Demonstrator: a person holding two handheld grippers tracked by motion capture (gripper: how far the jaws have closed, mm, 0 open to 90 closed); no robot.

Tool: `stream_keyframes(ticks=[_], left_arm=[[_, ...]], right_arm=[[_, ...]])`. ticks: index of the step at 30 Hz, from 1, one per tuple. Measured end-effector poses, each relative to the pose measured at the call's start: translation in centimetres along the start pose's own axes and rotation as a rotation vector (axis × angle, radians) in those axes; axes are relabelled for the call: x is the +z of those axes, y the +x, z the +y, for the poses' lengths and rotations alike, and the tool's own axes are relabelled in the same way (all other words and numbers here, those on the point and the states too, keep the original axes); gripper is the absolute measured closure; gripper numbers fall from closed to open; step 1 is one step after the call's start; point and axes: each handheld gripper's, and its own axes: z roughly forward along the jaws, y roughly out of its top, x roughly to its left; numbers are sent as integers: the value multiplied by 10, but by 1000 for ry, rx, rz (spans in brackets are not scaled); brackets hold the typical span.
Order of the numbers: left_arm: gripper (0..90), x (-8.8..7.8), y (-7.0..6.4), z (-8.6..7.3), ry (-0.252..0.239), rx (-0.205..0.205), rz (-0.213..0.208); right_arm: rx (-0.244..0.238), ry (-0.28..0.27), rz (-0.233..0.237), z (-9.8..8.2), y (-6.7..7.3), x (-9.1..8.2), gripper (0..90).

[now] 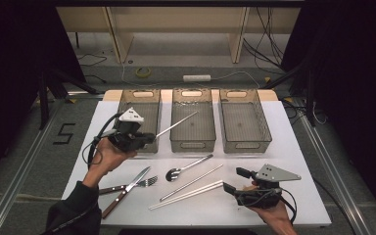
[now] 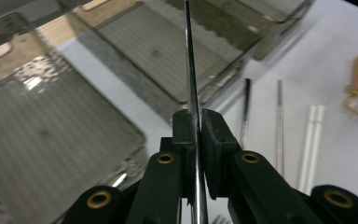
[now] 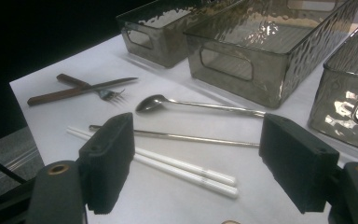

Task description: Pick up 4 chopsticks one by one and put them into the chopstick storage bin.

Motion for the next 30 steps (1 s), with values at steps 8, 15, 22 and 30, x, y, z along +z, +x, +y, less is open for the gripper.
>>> stream_keyframes(ticks=[8,15,22,30], left_arm=[[842,-1,39,4,-33,-76,102],[842,-1,58,1,-44,-125,173],[842,4,77,-8,-35,-180,224],[841,13,90,-15,-27,-223,268]], right_arm=[[-1,-4,4,0,1,0,269],[-2,0,6,0,1,0,268],[1,1,8,0,1,0,269],[3,6,10,-1,1,2,268]])
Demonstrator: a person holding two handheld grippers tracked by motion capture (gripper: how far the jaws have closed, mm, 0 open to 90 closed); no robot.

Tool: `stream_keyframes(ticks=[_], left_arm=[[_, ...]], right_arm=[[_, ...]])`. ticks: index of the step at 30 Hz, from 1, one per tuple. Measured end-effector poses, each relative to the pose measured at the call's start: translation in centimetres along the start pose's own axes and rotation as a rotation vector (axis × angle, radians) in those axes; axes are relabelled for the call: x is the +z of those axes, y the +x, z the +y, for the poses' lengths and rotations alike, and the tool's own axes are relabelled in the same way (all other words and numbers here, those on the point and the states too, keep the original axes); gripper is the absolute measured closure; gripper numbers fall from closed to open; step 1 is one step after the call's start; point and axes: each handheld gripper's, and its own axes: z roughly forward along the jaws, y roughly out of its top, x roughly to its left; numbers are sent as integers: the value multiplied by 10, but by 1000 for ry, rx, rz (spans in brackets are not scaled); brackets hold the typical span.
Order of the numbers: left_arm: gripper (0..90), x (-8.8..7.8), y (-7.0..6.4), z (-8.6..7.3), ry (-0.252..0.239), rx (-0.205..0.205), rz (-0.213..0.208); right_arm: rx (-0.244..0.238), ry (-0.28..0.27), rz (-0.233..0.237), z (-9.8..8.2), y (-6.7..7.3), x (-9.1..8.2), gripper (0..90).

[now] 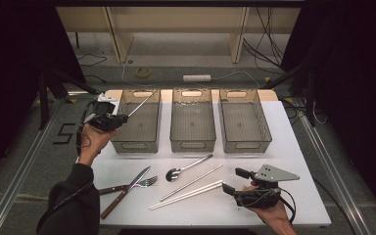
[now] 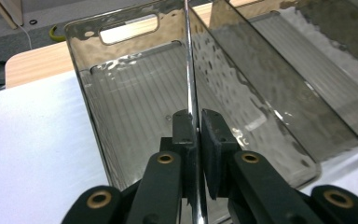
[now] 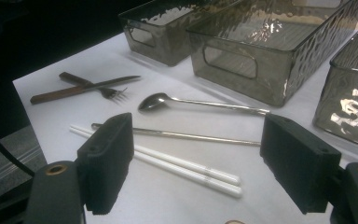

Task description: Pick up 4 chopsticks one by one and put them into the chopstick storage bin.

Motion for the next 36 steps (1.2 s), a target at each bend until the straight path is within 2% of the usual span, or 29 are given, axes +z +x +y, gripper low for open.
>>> stream_keyframes(ticks=[9,27,31,33,35,36], left_arm=[[841,12,5,-2,26,-8,28],[839,38,11,-10,62,-31,42],[837,43,10,-11,87,-19,27],[834,46,11,-12,84,-13,41],[814,48,12,-12,86,-24,57],[738,48,12,-12,82,-37,56]], right_arm=[[0,1,0,0,0,0,268],[0,1,3,0,0,0,268],[-2,0,4,0,0,-1,269],[-2,1,4,0,0,0,269],[-1,2,5,0,0,0,269],[-3,1,6,0,0,0,268]])
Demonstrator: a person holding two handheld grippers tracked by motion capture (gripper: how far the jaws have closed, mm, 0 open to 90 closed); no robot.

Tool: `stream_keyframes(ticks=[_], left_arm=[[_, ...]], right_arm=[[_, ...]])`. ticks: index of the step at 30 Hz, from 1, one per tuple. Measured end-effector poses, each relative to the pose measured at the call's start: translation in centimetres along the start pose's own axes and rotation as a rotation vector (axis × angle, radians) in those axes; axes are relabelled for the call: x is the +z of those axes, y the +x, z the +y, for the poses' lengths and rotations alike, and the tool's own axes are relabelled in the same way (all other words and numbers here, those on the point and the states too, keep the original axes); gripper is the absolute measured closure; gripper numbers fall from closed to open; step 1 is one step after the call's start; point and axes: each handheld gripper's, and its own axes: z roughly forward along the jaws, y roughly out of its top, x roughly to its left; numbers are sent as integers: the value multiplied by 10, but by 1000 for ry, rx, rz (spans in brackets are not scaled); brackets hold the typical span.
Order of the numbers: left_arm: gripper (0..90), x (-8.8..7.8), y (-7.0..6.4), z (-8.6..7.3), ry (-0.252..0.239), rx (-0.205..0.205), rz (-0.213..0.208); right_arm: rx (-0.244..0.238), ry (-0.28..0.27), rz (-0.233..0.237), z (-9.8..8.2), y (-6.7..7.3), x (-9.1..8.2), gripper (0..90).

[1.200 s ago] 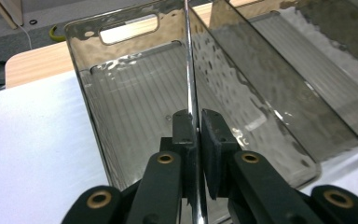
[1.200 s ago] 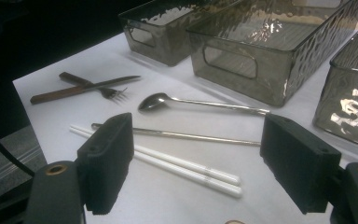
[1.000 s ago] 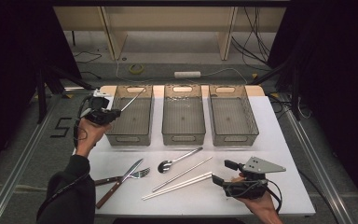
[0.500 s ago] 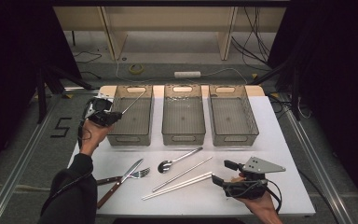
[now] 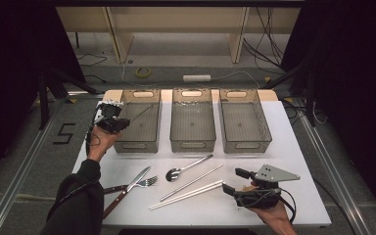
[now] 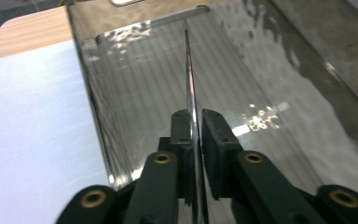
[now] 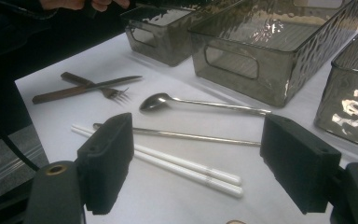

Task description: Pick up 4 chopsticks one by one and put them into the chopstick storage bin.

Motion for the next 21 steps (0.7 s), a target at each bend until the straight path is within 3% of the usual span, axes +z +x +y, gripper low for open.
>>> stream_keyframes(ticks=[4,9,11,14,21], left_arm=[[549,-8,-3,-1,-20,1,-10],[390,-24,-14,-10,-27,-14,-99],[357,-30,-21,-11,-8,10,-114],[328,-43,-30,-13,-28,4,-160],[282,-61,-55,-19,-44,58,-172]], right_arm=[[1,0,1,0,0,0,268],[-1,-1,2,0,1,-1,268],[0,-1,2,0,0,-1,269],[-4,0,1,1,1,-1,268],[-7,-4,1,2,2,-2,268]])
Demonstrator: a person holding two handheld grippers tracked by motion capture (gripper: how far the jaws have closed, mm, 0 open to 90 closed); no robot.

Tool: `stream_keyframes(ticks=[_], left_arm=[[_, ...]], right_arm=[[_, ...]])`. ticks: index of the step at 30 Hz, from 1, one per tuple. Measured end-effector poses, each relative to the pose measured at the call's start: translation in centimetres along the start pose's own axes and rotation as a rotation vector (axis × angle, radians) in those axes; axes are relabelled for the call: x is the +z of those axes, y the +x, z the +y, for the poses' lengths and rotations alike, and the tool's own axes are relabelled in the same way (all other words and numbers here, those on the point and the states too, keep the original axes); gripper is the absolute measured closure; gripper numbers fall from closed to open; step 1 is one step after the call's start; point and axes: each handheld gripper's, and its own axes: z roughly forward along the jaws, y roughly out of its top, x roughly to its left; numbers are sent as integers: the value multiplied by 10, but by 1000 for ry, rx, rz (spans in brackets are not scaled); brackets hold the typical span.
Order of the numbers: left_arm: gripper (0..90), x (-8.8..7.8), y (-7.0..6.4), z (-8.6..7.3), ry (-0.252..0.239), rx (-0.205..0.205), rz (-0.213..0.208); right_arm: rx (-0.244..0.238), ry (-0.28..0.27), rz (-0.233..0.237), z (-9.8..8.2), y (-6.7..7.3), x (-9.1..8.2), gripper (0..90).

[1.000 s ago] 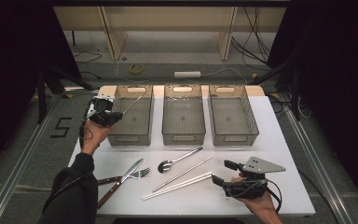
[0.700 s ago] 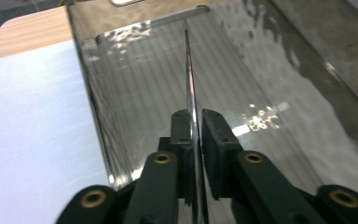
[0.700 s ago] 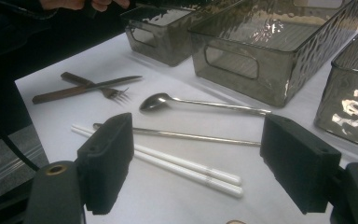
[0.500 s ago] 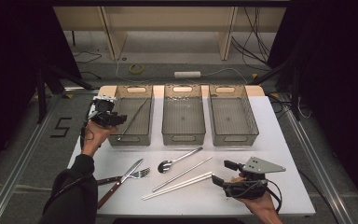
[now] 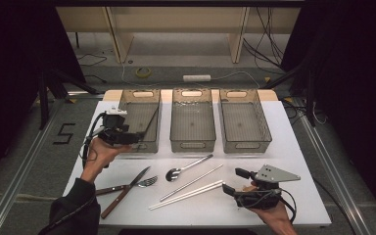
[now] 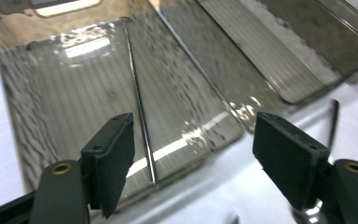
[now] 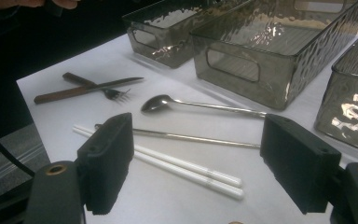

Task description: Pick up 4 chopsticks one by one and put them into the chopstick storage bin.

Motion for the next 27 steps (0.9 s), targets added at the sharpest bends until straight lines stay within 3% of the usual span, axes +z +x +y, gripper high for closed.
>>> stream_keyframes(ticks=[9,14,27], left_arm=[[246,1,-34,-16,30,73,-46],[240,1,-49,-24,47,91,-78],[233,7,-79,-42,90,146,-111]], right_arm=[[-2,1,-1,0,0,0,268],[-2,3,-3,0,0,0,268],[-4,4,-3,0,0,0,268]])
